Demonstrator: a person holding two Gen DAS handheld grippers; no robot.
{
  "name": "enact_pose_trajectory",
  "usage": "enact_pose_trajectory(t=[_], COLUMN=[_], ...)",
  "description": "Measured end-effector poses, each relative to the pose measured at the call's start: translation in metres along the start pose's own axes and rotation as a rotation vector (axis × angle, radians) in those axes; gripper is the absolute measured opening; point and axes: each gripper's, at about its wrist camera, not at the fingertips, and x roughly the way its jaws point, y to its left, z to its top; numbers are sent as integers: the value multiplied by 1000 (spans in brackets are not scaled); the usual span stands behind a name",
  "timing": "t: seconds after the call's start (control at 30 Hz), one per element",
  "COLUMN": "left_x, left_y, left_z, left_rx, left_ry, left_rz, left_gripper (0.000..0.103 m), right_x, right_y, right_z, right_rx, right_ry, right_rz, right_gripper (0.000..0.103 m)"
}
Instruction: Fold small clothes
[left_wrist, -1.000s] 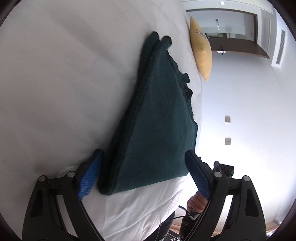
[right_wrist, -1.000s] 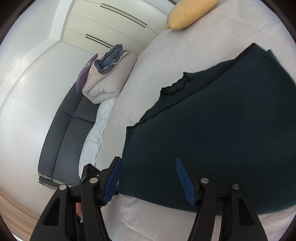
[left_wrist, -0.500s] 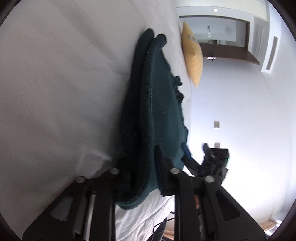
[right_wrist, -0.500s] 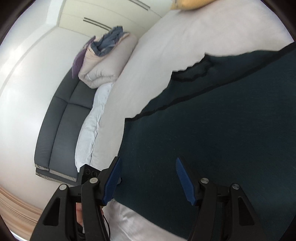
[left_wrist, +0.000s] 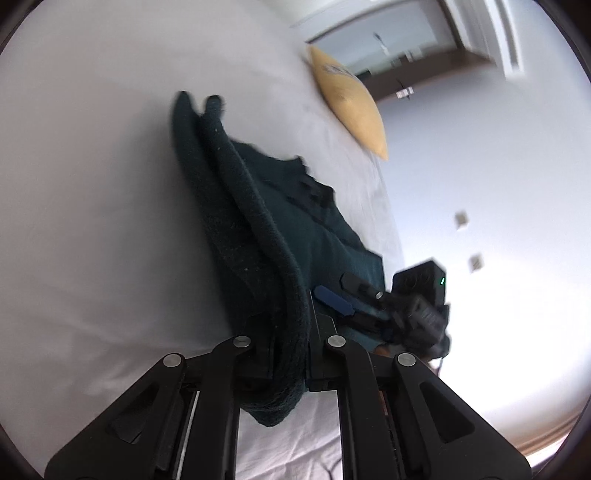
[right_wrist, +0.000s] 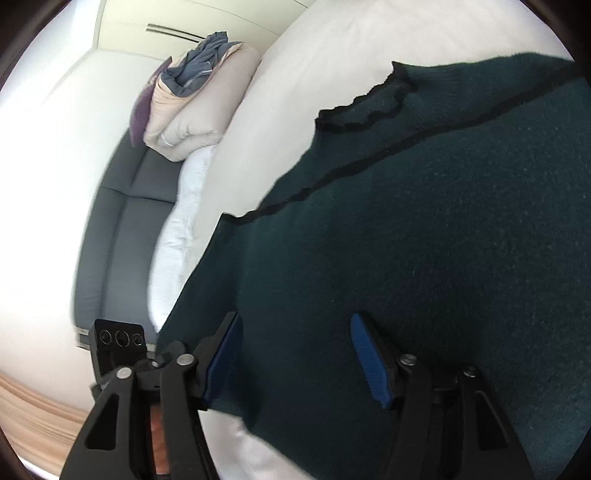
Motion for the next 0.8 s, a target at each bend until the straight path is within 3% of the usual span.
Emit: enact_pose_trajectory(t=[0.13,0.23,0.37,0.57,0.7,0.8], left_x=[36,75,119,156,161,163], left_y=[-53,-79,-98,-123,-128,-134], left_z=[-8,-19,-36,-60,-61,-66], left_rx=[141,192,225,303,303,331], left_ry=[32,84,139,186,179,176], left_rz=[70,95,112,169,187,213], left_gripper=[8,8,8,8,8,8], right_x=[-22,-26,-26,-33,-47,-48], right_y=[-3,-11,-21,-23,-32,-25], right_z=[11,20,31,47,52,49], right_rx=[13,35,67,63,87,17], right_ry=[-6,25,44,-4,-68,-43], right_rz=[75,132,207,225,211,125], right_gripper=[77,80,80,80,66,54])
